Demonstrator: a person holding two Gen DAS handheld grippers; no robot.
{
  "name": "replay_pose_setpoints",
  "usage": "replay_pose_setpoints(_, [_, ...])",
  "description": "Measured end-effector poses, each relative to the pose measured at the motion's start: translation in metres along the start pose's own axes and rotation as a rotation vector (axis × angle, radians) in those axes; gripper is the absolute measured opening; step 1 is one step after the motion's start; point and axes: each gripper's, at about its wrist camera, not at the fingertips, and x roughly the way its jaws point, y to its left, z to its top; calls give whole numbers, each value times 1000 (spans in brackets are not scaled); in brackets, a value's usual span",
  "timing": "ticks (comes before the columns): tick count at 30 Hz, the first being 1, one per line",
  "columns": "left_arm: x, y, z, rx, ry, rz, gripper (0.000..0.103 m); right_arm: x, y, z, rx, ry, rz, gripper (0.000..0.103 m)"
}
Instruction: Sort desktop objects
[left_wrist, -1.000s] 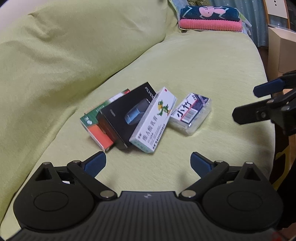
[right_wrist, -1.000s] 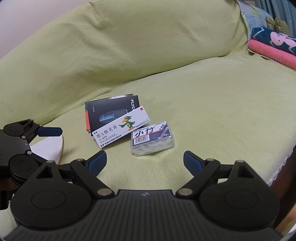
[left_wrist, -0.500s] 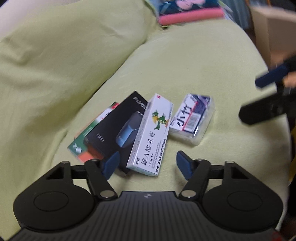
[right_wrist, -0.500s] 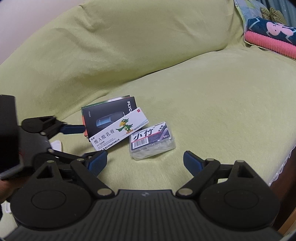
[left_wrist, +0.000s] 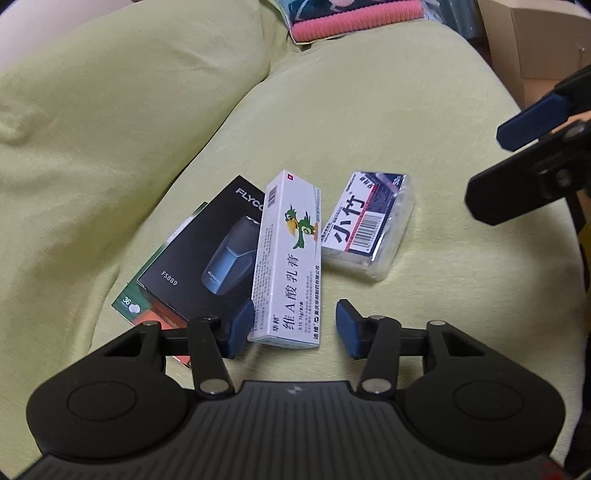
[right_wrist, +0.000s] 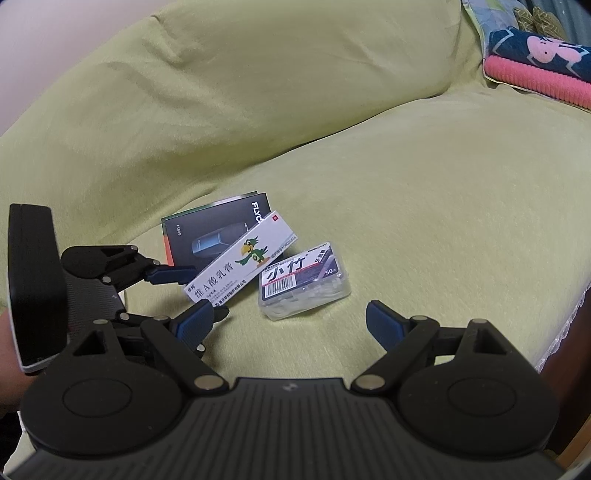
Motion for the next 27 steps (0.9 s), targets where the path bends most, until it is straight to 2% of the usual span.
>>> replay_pose_setpoints(3, [-2, 2, 1, -26, -5, -27, 54, 0, 1, 0, -3, 0, -1, 88])
replay_pose_setpoints(11, [-11, -6, 1, -16, -13, -70, 54, 0, 0, 1, 7, -4, -5, 88])
replay_pose_setpoints(15, [-15, -7, -1, -16, -35, -51, 54, -1, -1, 1, 10, -6, -5, 88])
replay_pose_setpoints(18, [-12, 3, -2, -53, -52, -15, 54, -1, -1, 0, 12, -6, -4, 88])
replay_pose_setpoints(22, [3, 18, -3, -95, -29, -8, 54, 0, -1, 0, 10, -5, -4, 88])
replay_pose_setpoints(27, [15, 18, -2, -60, -5, -9, 54, 0, -1, 1, 15, -4, -3, 88])
